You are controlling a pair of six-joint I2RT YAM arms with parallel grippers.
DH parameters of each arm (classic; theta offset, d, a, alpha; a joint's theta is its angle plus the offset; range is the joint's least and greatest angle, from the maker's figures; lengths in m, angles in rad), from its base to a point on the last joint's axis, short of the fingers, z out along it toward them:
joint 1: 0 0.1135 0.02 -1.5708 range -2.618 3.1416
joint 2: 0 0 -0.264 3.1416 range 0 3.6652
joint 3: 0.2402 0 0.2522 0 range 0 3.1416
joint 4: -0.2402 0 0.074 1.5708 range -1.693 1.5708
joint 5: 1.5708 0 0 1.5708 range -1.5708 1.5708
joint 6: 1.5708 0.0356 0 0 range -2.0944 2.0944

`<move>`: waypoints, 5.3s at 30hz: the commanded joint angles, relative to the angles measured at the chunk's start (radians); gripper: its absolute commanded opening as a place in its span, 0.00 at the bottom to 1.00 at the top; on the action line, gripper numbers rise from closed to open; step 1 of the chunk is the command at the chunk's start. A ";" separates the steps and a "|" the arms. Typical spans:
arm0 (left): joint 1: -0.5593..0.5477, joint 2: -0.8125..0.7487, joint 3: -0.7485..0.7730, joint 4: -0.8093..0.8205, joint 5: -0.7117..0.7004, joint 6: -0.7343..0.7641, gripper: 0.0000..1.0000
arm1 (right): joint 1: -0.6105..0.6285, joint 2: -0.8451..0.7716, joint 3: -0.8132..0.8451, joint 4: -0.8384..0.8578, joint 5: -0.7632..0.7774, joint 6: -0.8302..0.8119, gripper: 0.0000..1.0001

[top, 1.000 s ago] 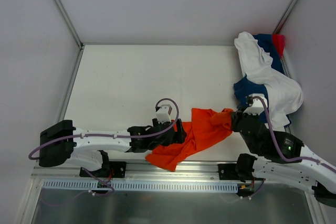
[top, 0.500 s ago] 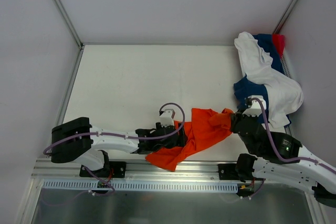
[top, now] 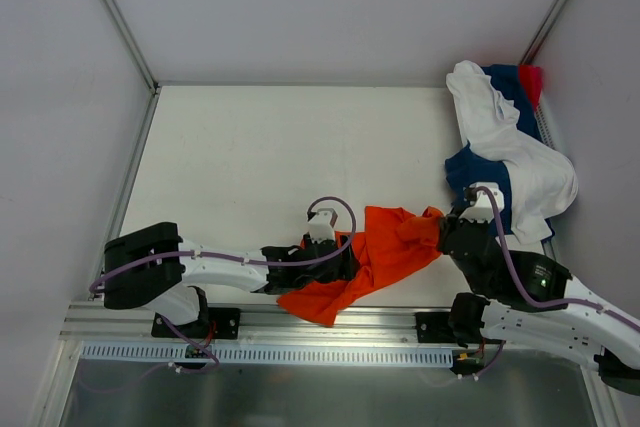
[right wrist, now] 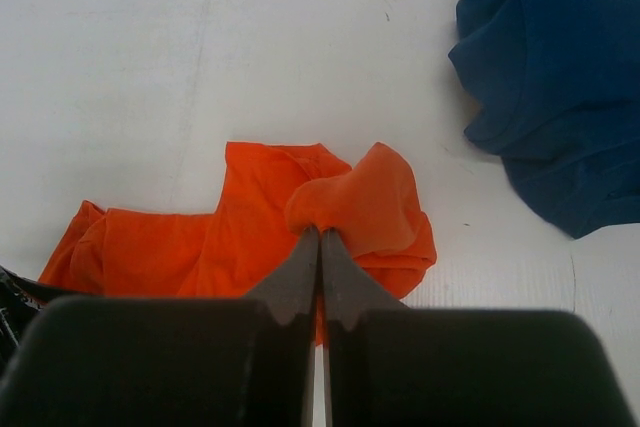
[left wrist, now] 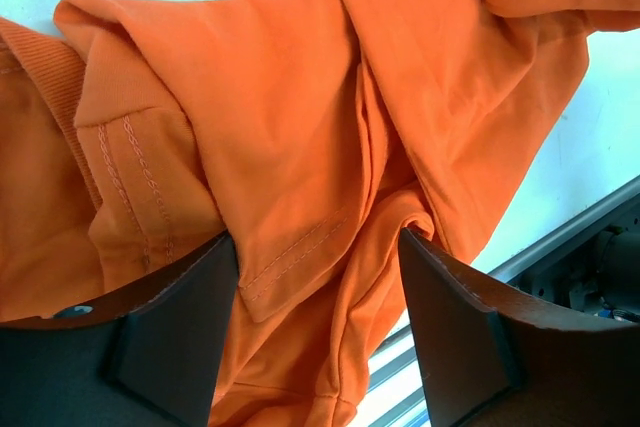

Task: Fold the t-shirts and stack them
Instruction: Flatten out the tshirt

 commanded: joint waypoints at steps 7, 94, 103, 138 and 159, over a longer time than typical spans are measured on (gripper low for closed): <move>-0.007 0.015 0.021 0.033 0.009 0.007 0.54 | -0.011 0.020 -0.013 0.006 0.025 0.020 0.01; -0.006 -0.965 0.958 -0.855 0.087 1.106 0.00 | -0.026 -0.034 0.507 0.470 -0.051 -1.049 0.01; -0.006 -1.080 0.965 -0.945 0.369 0.971 0.00 | -0.034 -0.138 0.627 0.104 -0.393 -0.826 0.01; 0.488 -1.021 1.294 -0.626 1.589 0.537 0.00 | -0.543 -0.281 0.837 0.374 -1.722 -0.433 0.01; 0.488 -1.194 0.380 -0.747 0.971 0.874 0.00 | -0.548 -0.669 0.000 0.188 -0.979 -0.596 0.01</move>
